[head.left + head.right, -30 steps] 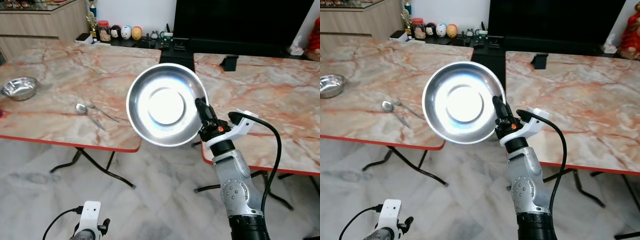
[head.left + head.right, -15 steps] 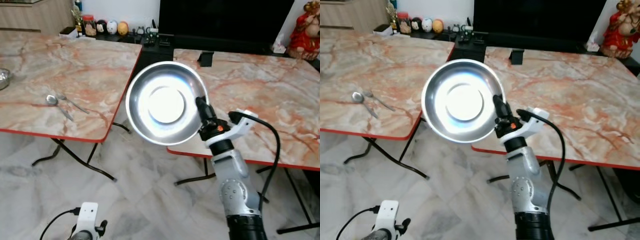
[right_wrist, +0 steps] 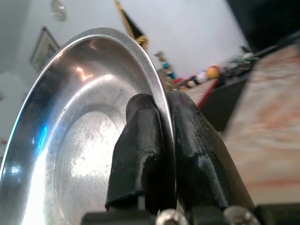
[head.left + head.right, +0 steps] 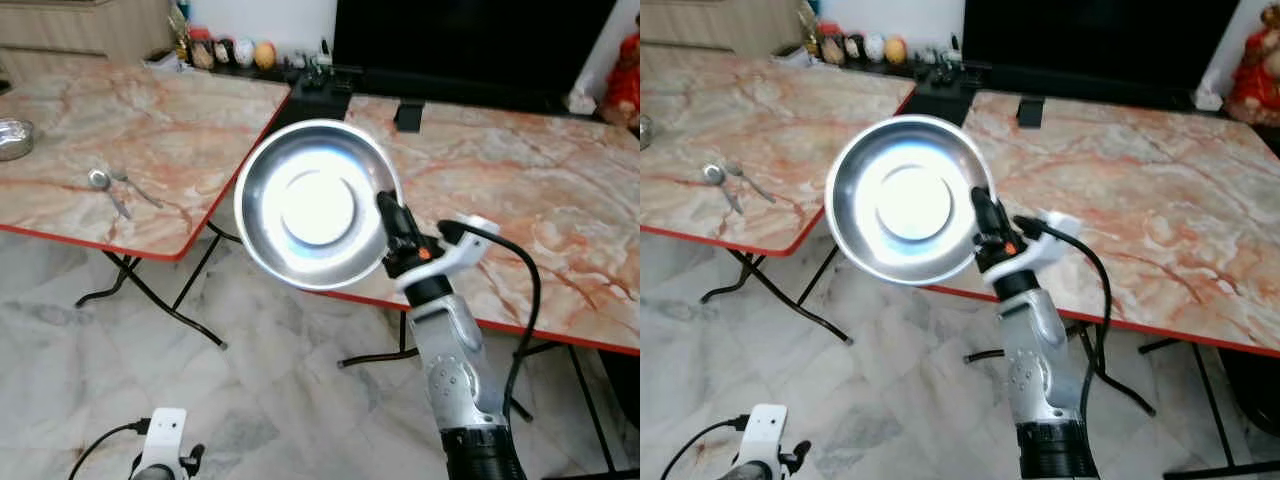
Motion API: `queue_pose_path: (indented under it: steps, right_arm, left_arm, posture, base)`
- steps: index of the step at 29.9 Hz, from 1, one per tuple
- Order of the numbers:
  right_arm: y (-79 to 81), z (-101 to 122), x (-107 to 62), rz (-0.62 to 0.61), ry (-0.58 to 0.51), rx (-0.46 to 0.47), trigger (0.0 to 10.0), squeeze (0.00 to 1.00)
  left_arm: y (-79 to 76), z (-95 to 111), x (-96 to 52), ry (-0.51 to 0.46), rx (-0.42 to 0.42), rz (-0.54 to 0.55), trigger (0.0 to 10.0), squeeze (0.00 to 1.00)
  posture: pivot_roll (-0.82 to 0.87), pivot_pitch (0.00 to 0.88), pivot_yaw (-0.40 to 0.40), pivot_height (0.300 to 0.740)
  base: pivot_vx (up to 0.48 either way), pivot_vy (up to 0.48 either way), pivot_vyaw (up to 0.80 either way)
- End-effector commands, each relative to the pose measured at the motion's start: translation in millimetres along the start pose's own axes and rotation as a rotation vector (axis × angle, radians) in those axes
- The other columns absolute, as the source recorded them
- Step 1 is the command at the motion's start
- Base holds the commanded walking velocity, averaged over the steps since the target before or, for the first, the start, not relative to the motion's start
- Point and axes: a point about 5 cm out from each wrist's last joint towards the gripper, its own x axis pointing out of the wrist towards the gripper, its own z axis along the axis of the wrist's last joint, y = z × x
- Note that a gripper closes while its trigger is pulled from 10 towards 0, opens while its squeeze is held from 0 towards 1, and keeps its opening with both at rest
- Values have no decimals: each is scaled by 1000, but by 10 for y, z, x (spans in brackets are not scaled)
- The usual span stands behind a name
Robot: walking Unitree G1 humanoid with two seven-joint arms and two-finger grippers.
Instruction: Setting the table
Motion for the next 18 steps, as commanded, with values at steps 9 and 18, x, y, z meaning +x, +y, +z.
queue_pose_path:
  steps: [9,18]
  right_arm:
    - [-96,57,-16,-60,-29,-3,10000,0]
    - [-103,70,-6,-67,-37,-5,10000,0]
  left_arm:
    - [-53,-12,-1,3,8,-19,10000,0]
    - [-24,-32,-4,15,9,-17,10000,0]
  posture:
    - [12,0,-36,731]
    - [15,0,-33,731]
  base:
    - [0,-276,0]
    - [0,-273,0]
